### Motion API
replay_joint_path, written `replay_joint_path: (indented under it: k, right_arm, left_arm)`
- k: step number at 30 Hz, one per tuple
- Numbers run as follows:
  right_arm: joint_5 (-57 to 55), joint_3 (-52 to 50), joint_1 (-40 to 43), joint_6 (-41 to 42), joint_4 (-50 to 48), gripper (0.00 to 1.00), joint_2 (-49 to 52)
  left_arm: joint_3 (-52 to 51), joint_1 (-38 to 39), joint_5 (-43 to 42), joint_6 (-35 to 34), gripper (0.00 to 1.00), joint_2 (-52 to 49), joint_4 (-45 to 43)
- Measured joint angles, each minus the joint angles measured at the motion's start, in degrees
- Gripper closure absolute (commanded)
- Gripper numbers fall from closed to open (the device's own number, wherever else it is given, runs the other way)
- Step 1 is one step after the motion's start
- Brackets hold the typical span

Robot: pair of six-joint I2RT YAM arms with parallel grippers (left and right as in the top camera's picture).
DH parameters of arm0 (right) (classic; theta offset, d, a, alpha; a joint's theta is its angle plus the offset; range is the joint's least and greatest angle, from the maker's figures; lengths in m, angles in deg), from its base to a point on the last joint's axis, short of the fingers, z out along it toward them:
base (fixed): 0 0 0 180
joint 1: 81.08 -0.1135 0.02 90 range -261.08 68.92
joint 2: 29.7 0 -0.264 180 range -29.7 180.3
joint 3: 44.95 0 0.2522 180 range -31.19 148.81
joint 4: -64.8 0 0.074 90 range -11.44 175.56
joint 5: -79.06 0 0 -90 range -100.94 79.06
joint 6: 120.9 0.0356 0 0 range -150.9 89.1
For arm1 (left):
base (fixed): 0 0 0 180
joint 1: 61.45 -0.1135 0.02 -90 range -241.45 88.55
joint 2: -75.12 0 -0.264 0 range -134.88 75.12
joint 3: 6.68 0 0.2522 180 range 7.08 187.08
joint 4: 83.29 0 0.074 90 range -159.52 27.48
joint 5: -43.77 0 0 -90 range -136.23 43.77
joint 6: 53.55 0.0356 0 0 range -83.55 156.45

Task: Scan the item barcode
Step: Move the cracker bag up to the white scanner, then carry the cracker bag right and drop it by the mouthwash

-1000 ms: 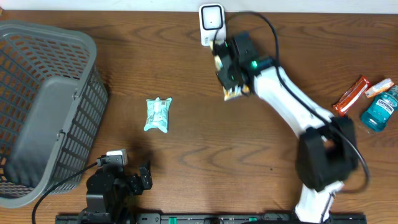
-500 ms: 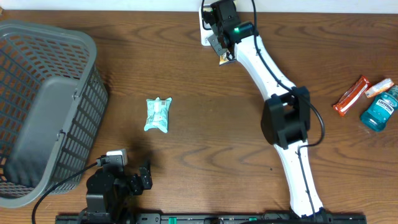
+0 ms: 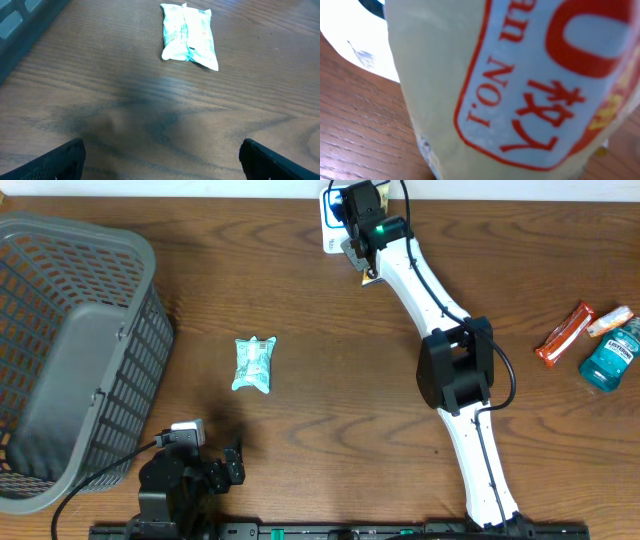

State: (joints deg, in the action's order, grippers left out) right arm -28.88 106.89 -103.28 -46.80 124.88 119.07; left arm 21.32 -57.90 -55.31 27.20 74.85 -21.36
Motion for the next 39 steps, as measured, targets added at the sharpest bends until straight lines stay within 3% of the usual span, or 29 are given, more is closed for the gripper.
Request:
replay_joint_path:
  k: [6,11,15,21,31,39]
  right_arm:
    - [-2.73,7.21,-0.04,1.90,15.52,0.99,0.02]
    - [-3.58,17.03,1.05,10.27,30.23,0.99,-1.11]
    - [-3.54,19.26,5.29,16.74,35.08,0.99,-4.17]
    - [1.53,17.57,16.98,21.90,34.49,0.99,-5.66]
    - [3.56,0.57,32.89,23.52,28.44,0.98,-4.76]
    - [3.52,-1.57,44.74,22.49,25.33,0.75,-4.76]
  left_arm:
    - [0.00,0.00,0.00,-0.02,0.02,0.00,0.02]
    - [0.00,0.00,0.00,0.00,0.02,0.00,0.02]
    - [0.00,0.00,0.00,0.00,0.02,0.00,0.02]
    - [0.00,0.00,0.00,0.00,0.02,0.00,0.02]
    - [0.00,0.00,0.00,0.00,0.02,0.00,0.02]
    - [0.00,0.00,0.00,0.00,0.02,0.00,0.02]
